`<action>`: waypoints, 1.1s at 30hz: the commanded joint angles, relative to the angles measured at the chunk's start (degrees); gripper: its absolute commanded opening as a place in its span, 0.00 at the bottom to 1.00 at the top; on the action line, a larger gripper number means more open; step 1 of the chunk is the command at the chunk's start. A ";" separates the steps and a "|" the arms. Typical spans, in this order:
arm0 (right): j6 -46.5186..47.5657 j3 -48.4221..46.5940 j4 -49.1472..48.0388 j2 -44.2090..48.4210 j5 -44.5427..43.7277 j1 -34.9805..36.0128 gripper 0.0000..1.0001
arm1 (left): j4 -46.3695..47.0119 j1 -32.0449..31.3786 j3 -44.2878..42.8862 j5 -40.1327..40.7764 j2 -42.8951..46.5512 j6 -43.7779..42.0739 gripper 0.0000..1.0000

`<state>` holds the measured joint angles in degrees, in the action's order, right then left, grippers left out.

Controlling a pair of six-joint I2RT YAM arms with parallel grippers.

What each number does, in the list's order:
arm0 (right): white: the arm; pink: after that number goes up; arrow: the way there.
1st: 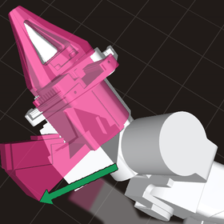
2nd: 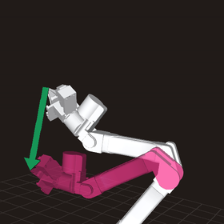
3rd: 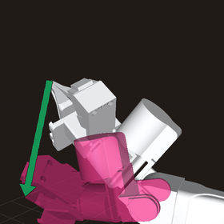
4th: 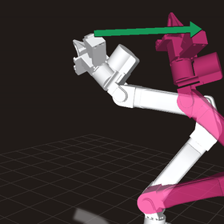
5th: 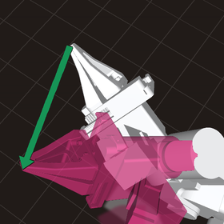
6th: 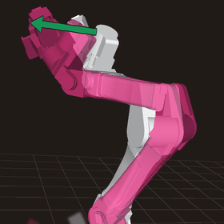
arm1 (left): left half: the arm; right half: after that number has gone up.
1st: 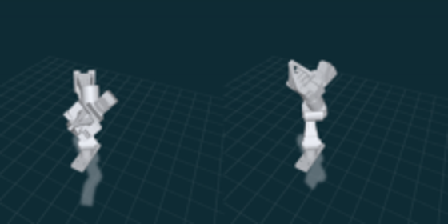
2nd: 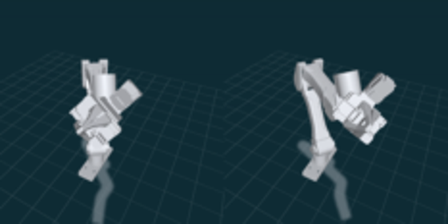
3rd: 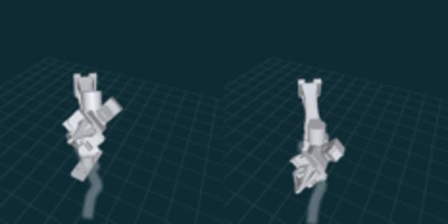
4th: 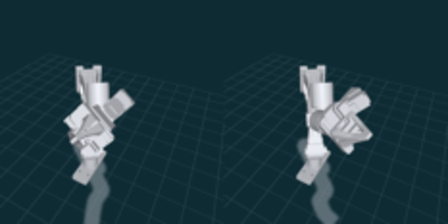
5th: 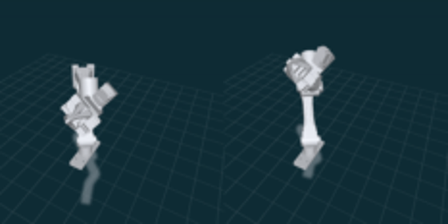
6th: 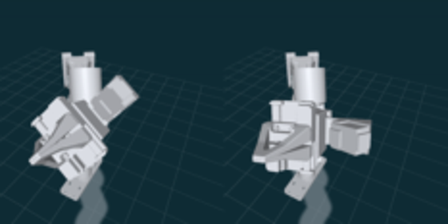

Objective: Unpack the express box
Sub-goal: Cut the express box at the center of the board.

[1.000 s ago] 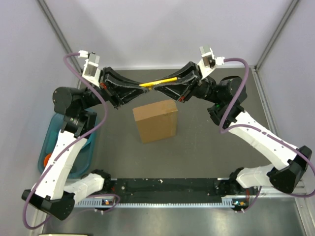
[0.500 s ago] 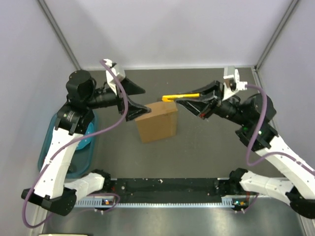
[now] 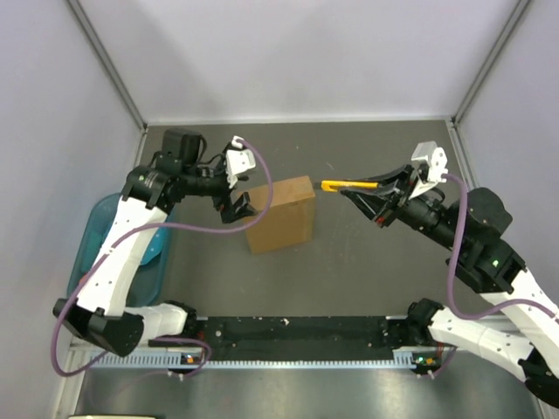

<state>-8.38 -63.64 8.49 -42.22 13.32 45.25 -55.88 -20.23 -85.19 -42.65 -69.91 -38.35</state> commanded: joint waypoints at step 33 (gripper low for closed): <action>1.61 1.23 4.43 2.31 -4.97 0.10 0.00 | -10.46 -7.63 -7.36 3.46 -19.55 -4.53 0.99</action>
<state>-7.44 -63.11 13.39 -41.21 10.13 45.25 -60.69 -26.85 -90.28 -37.67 -86.74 -40.62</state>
